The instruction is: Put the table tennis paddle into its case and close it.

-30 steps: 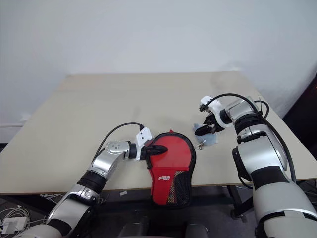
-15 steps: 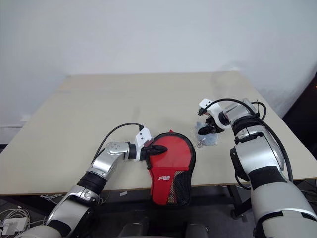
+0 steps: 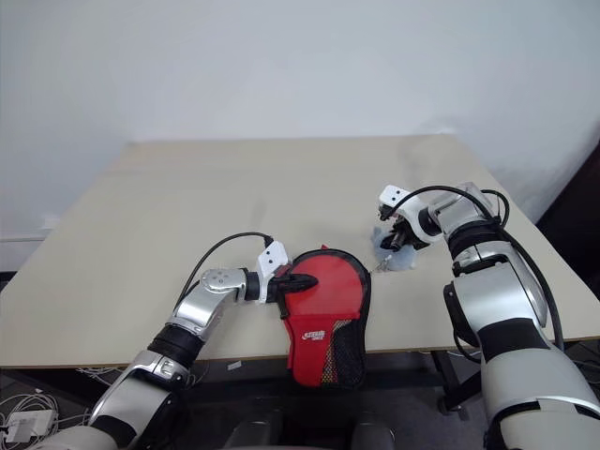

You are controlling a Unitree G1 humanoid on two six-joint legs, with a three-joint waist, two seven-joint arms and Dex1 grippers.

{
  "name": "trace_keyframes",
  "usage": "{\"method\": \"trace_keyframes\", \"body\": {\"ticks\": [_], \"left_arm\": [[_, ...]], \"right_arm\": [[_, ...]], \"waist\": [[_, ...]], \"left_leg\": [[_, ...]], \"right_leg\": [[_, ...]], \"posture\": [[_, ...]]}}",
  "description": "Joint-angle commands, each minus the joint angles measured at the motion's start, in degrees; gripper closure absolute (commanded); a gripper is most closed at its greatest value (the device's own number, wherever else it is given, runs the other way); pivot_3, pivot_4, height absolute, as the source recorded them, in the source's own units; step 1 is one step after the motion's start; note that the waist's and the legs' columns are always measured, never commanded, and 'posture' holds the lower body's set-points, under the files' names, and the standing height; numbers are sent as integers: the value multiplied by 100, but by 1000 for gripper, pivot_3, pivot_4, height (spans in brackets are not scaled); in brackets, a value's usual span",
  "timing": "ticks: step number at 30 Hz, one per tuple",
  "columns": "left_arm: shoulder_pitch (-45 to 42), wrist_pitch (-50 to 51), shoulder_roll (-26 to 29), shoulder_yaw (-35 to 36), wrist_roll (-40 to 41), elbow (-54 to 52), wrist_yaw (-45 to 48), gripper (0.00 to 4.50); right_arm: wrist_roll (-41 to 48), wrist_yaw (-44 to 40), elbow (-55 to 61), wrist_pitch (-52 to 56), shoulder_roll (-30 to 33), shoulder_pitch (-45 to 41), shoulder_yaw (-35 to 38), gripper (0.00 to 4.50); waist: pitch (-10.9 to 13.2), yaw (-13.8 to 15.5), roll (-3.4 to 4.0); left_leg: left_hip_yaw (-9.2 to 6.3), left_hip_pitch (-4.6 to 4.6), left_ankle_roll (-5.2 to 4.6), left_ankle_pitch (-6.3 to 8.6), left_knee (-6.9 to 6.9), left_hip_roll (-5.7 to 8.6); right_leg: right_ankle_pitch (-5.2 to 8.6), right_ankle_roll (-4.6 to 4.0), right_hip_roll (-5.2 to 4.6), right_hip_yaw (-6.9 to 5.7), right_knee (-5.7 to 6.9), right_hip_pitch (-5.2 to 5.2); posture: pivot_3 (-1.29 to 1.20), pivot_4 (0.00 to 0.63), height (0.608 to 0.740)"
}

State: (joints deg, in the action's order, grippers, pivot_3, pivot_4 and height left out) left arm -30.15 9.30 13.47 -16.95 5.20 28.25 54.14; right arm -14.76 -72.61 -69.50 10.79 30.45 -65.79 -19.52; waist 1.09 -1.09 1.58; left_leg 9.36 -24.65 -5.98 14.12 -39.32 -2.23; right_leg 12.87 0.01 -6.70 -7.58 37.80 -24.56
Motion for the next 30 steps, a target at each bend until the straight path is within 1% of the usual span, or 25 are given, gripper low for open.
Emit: {"method": "trace_keyframes", "body": {"ticks": [1,4,8,12,15,23,30], "left_arm": [[192,242,36,-143,-211,258,-31,4500],[192,274,49,-154,-211,214,-10,4500],[180,281,69,-189,-236,231,22,4500],[167,493,97,-252,-254,186,74,4500],[127,693,102,-320,-288,149,105,4500],[-30,485,77,-481,-418,247,255,4500],[-11,440,60,-493,-476,274,303,4500]], "right_arm": [[-75,-269,929,-87,496,240,-2,4410],[-9,-383,1864,120,710,802,39,4410],[179,-567,3664,782,1001,1780,143,4410],[396,-557,5068,1512,1155,2464,249,4410],[541,-549,5857,1940,1248,2832,255,4410],[817,-507,7041,2587,1500,3344,208,4410],[1037,-670,7559,2593,1923,3567,172,4410]], "waist": [[0,4,0],[1,5,0],[2,20,-2],[3,23,-4],[3,24,-6],[9,39,-23],[14,70,-42]], "left_leg": [[0,0,0,0,1,2],[-4,0,0,0,4,16],[-13,-1,-1,1,5,25],[-23,0,-2,1,6,24],[-30,0,-4,2,6,24],[-41,0,-13,7,6,25],[-44,0,-21,12,5,25]], "right_leg": [[1,1,-3,1,0,0],[5,8,-17,0,-1,2],[9,14,-29,2,-4,6],[12,15,-31,4,-7,11],[14,18,-31,-1,-7,13],[18,25,-31,-10,-14,20],[19,26,-31,-9,-18,22]], "posture": [[0,0,706],[0,0,706],[0,0,706],[0,0,706],[0,0,706],[0,0,706],[0,0,706]]}}
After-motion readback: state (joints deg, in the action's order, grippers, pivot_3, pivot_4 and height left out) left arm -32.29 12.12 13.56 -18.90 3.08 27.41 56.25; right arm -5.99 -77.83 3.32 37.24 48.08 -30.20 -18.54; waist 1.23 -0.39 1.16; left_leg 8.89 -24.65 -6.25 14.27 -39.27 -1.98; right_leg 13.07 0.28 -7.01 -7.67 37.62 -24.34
